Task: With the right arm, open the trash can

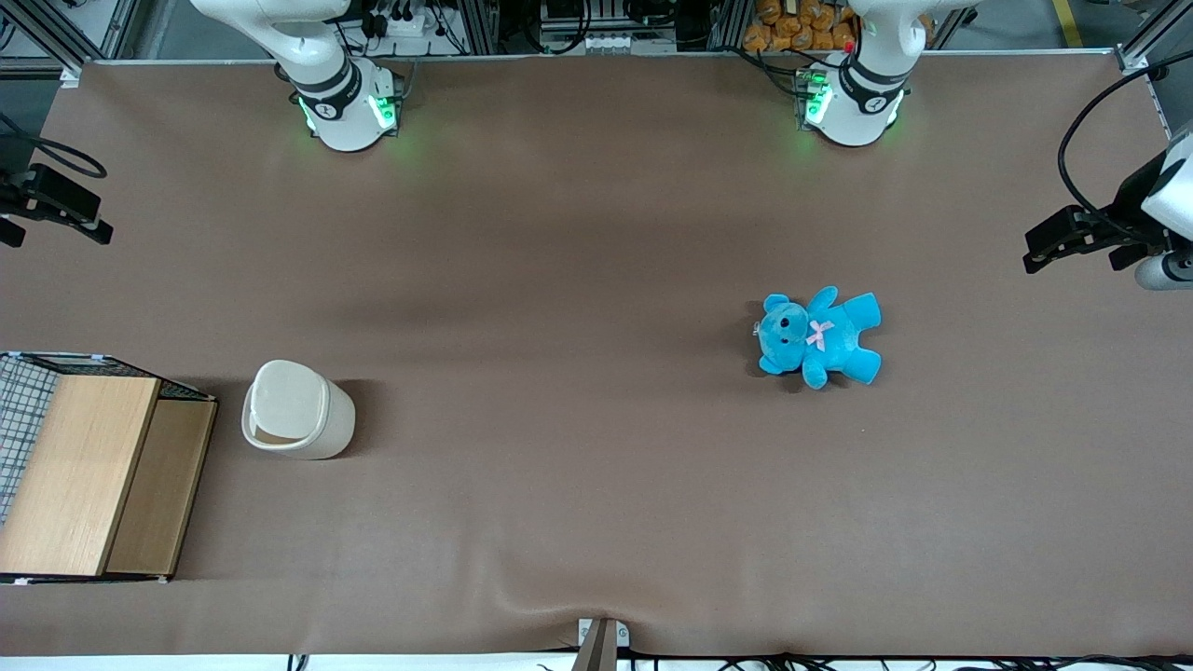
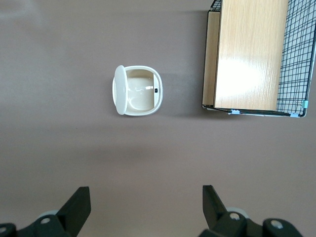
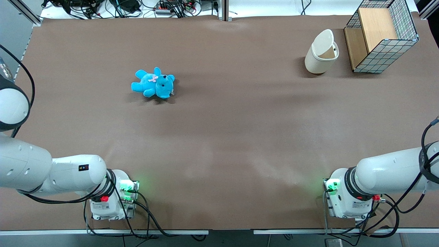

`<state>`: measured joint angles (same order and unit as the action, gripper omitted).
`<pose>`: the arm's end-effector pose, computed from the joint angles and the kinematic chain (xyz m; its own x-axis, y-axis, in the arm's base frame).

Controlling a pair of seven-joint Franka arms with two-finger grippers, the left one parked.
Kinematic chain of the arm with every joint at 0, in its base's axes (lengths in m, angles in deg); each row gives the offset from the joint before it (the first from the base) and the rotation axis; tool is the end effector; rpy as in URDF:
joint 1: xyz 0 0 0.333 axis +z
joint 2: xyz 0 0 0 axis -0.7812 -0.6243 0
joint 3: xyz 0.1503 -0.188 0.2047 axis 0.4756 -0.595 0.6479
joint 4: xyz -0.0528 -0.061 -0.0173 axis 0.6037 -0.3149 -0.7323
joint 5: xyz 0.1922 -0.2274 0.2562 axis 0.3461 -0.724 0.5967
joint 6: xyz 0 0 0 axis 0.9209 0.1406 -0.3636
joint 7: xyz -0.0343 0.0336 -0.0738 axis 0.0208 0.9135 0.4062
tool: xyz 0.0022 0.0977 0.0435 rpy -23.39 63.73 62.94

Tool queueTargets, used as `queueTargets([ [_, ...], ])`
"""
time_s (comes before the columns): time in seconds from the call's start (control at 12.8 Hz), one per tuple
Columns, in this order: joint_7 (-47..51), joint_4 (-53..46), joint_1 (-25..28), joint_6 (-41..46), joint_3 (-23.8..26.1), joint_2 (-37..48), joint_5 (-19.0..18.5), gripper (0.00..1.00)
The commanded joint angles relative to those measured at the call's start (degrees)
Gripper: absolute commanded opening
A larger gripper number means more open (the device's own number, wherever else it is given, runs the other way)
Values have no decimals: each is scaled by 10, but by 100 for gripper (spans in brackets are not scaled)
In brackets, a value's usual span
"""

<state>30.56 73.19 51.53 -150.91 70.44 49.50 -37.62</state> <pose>0.5460 -0.0301 0.6644 0.9997 0.0113 0.0195 0.0117 -0.9997 -0.0212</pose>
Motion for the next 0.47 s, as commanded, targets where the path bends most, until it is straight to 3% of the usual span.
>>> queueTargets([
  [0.0, -3, 2, 5, -4, -4, 3, -6, 100],
  [0.39, -5, 4, 5, -1, -4, 3, -14, 100],
])
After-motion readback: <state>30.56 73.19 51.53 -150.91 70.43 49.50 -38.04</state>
